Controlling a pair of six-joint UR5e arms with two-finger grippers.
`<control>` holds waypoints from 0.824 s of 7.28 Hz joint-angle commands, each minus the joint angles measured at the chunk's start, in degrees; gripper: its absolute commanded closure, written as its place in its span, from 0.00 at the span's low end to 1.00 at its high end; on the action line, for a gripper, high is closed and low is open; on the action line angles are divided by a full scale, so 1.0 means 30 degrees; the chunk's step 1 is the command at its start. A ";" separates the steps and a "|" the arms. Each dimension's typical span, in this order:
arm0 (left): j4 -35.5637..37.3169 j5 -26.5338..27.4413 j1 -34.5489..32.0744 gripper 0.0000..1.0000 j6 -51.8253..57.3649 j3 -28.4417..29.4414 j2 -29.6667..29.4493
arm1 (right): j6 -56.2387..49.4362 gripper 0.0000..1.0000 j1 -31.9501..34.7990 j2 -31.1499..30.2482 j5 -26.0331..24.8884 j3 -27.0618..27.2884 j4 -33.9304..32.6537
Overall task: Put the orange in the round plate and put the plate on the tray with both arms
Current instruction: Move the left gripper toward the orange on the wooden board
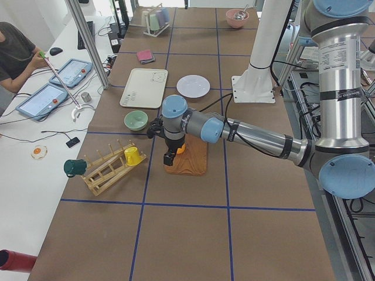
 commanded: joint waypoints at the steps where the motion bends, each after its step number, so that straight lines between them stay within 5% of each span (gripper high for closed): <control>1: -0.0014 -0.0110 0.0039 0.00 -0.0126 -0.0256 -0.0020 | 0.0102 0.00 0.0000 -0.0882 -0.0030 -0.0284 0.2463; 2: -0.0043 -0.0081 0.0040 0.00 -0.0010 -0.0228 -0.0021 | 0.0102 0.00 0.0000 -0.1558 -0.0088 -0.0375 0.4140; 6: -0.0190 -0.0110 0.0244 0.00 -0.0155 -0.0199 -0.0079 | 0.0043 0.00 -0.0087 -0.1331 0.0116 -0.0347 0.4537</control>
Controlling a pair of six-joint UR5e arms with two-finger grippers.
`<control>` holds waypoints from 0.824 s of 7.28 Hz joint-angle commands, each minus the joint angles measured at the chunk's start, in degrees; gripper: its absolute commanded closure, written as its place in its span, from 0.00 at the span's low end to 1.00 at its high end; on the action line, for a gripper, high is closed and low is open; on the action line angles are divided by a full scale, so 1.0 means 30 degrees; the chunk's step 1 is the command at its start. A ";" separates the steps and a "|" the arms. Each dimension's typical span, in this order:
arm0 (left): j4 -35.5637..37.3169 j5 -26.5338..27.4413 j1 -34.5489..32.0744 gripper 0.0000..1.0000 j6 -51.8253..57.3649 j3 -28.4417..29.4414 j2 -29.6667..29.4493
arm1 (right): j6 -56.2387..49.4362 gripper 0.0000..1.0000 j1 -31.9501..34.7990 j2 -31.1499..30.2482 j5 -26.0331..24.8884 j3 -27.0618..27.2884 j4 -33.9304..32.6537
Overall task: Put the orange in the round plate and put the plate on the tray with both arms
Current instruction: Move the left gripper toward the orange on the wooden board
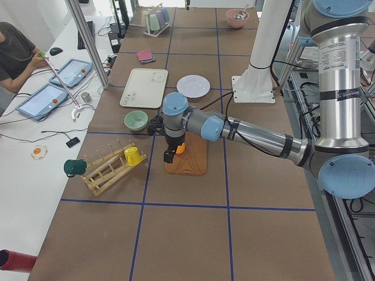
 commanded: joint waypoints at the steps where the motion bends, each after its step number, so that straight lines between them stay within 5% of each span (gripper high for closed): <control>1: -0.0055 -0.0053 0.0185 0.00 -0.0046 -0.0013 -0.0030 | -0.0033 0.00 -0.0283 0.0122 0.0246 0.0100 0.0077; 4: 0.0004 0.0005 0.1524 0.00 -0.1207 -0.0100 -0.0407 | -0.0033 0.00 -0.1333 0.0267 0.0277 0.0043 0.0541; 6: -0.0083 0.0064 0.3139 0.00 -0.3003 -0.0218 -0.0996 | 0.0171 0.00 -0.1720 0.0239 0.0423 -0.0864 0.3086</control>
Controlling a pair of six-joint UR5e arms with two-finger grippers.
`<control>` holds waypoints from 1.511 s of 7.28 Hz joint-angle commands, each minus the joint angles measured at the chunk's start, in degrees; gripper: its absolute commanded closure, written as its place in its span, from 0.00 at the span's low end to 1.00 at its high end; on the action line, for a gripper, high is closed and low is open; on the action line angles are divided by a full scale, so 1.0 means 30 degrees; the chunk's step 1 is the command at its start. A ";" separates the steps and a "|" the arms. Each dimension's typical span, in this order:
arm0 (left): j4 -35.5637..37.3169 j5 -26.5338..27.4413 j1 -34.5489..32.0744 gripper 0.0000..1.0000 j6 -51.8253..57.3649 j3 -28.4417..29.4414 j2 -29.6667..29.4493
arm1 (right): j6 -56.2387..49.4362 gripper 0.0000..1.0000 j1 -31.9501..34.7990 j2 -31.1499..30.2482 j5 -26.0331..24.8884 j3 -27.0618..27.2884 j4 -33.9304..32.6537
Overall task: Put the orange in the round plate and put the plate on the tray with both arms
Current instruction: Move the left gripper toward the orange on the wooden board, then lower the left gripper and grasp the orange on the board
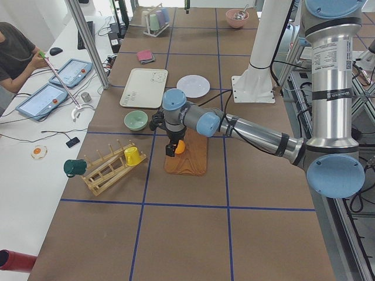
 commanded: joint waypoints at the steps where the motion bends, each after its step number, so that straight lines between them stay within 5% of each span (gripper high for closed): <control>1: -0.0471 0.0317 0.1809 0.00 -0.0892 -0.0011 -0.0826 | 0.0091 0.00 -0.0315 -0.0005 0.0056 -0.0460 0.1343; 3: -0.0475 0.2156 0.3241 0.00 -0.1068 0.0367 -0.2002 | 0.0032 0.00 -0.0550 0.0024 0.0026 -0.0431 0.1344; 5: -0.0592 0.3510 0.4802 0.00 -0.0981 0.3047 -0.3892 | -0.0054 0.00 -0.0550 0.0024 0.0026 -0.0431 0.1373; 11: -0.0592 0.3514 0.5801 0.00 -0.1068 0.4762 -0.4464 | 0.0062 0.00 -0.0608 -0.0034 -0.0003 -0.0547 0.1373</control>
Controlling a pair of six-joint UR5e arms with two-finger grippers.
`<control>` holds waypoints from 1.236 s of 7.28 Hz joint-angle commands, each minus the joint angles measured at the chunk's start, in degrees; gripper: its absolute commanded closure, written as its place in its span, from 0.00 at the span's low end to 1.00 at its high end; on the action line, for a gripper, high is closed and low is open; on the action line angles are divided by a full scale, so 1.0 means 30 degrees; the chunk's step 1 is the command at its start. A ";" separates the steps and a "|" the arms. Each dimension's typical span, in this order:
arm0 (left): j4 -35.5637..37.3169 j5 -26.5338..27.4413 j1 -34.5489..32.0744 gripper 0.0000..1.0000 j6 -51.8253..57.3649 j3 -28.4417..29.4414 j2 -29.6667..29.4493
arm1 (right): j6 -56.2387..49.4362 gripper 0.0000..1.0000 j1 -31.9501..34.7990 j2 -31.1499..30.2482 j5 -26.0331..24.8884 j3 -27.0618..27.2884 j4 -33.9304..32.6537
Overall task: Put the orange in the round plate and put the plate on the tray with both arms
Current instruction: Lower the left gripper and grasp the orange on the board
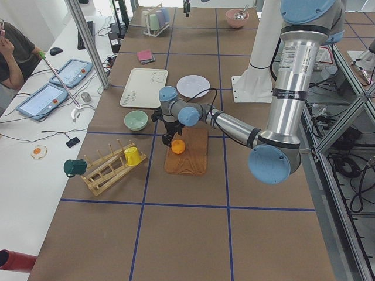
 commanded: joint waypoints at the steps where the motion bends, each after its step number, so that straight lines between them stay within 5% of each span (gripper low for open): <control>1: -0.0022 -0.0001 0.0298 0.00 -0.0015 0.0401 -0.0025 | 0.0000 0.00 -0.0019 0.0009 -0.0006 -0.0003 0.0000; 7: -0.0022 -0.0001 0.0943 0.01 -0.0015 0.0664 -0.0025 | 0.0029 0.00 -0.0048 -0.0020 0.0024 -0.0090 -0.0029; 8: -0.0022 -0.0001 0.0944 0.11 -0.0015 0.0607 0.0004 | 0.0029 0.00 -0.0048 -0.0020 0.0024 -0.0032 0.0000; 9: -0.0022 -0.0001 0.0944 0.71 -0.0015 0.0635 0.0004 | 0.0029 0.00 -0.0048 -0.0020 0.0024 -0.0032 0.0000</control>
